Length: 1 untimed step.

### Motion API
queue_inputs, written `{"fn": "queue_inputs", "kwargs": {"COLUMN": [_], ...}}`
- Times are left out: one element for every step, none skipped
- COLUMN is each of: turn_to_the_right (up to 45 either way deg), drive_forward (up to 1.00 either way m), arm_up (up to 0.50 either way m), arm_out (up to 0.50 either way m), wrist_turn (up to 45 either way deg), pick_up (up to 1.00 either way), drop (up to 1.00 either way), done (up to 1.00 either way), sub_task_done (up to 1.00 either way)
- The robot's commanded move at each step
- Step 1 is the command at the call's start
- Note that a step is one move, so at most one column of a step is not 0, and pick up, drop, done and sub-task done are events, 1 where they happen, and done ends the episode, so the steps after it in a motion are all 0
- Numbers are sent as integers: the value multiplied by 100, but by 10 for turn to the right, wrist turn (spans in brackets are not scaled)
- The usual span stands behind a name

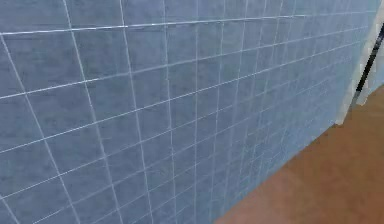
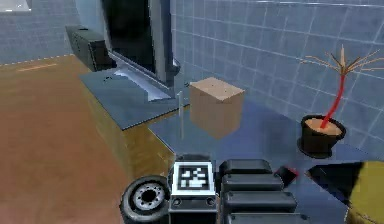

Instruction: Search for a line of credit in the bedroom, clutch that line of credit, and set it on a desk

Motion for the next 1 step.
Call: {"fn": "queue_inputs", "kwargs": {"turn_to_the_right": [450], "drive_forward": [0], "arm_up": [0], "arm_out": [0], "wrist_turn": [0], "pick_up": [0], "drop": [0], "done": [0], "sub_task_done": [0]}}
